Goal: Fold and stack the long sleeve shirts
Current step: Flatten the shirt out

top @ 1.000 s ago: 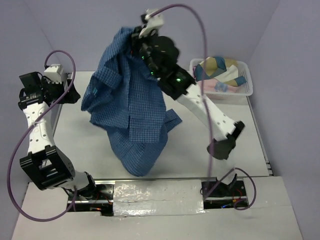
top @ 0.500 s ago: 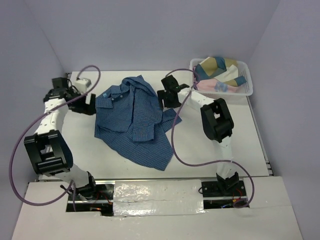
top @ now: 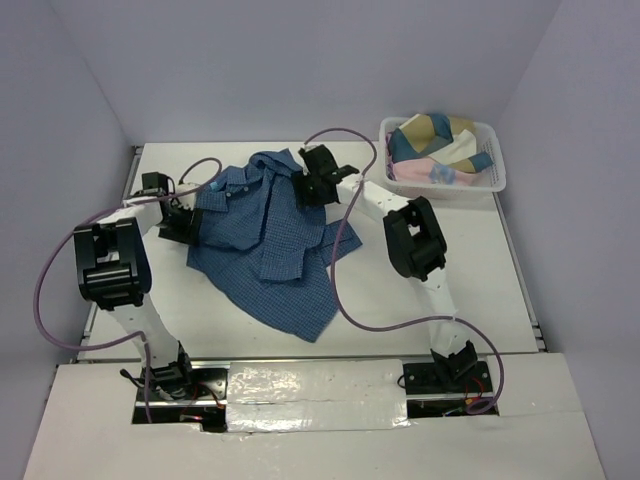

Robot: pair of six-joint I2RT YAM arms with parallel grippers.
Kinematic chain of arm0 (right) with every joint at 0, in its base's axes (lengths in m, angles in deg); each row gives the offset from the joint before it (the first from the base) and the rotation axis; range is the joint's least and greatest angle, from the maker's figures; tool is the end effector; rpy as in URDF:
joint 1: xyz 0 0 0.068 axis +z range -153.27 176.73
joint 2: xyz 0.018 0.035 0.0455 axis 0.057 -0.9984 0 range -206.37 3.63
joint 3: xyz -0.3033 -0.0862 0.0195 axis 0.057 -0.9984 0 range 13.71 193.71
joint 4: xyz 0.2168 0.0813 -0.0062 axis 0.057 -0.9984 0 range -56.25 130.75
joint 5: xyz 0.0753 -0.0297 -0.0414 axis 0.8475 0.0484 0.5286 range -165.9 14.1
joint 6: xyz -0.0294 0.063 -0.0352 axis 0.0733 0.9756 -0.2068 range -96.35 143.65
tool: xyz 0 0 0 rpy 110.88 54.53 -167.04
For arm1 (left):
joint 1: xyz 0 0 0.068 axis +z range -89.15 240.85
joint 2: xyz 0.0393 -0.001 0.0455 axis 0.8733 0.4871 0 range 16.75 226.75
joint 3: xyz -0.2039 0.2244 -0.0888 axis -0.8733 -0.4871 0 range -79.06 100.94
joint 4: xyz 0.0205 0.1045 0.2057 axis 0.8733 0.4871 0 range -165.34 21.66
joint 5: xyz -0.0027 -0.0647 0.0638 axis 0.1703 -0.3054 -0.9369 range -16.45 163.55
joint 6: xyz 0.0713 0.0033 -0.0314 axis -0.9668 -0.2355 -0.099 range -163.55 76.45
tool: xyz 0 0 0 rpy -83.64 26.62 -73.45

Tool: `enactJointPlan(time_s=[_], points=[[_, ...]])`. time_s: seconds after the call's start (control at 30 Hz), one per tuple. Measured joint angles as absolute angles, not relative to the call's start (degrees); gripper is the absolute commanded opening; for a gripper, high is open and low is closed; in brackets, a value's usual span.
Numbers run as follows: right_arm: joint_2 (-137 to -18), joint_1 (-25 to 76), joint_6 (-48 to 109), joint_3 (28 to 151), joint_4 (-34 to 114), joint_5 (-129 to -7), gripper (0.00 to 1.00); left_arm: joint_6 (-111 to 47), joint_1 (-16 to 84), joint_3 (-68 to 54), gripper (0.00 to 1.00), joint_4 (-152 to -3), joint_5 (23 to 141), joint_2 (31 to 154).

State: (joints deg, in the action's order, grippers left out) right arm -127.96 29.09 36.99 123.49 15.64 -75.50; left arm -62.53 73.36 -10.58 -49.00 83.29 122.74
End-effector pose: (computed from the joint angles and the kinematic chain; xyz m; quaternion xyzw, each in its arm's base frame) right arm 0.4564 0.2897 0.2181 -0.1549 0.9172 0.1456 0.3371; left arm 0.3655 0.0696 0.2025 0.0740 0.9679 -0.0184 0.2394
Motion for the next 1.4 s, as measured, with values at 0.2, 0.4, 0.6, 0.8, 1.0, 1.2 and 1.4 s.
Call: enactJointPlan(time_s=[0.2,0.4,0.6,0.8,1.0,1.2,1.4], points=[[-130.8,28.7,36.3,121.9,17.4,-75.3,0.00,-62.0,71.7,-6.8,0.00,-50.4,85.2,126.0],[-120.5,31.3,36.5,102.5,26.8,-72.3,0.00,-61.1,71.3,11.2,0.04,-49.0,78.0,137.0],[-109.5,47.1,38.3,85.5,33.3,-66.7,0.09,-62.4,68.9,33.5,0.89,-48.6,73.3,144.5],[-99.4,47.1,44.7,78.6,34.6,-67.7,0.65,-65.0,63.5,20.4,0.99,-49.8,76.8,131.0],[-93.2,41.9,52.9,78.2,36.8,-74.3,0.82,-69.2,69.0,0.0,0.99,-45.0,81.7,113.6],[-97.6,44.9,60.1,78.3,38.1,-76.3,0.87,-70.6,84.8,-9.2,0.99,-43.6,82.7,113.7],[-105.1,47.4,62.2,82.5,36.8,-83.1,0.49,-71.4,84.7,-17.1,0.93,-45.5,82.7,117.3]])
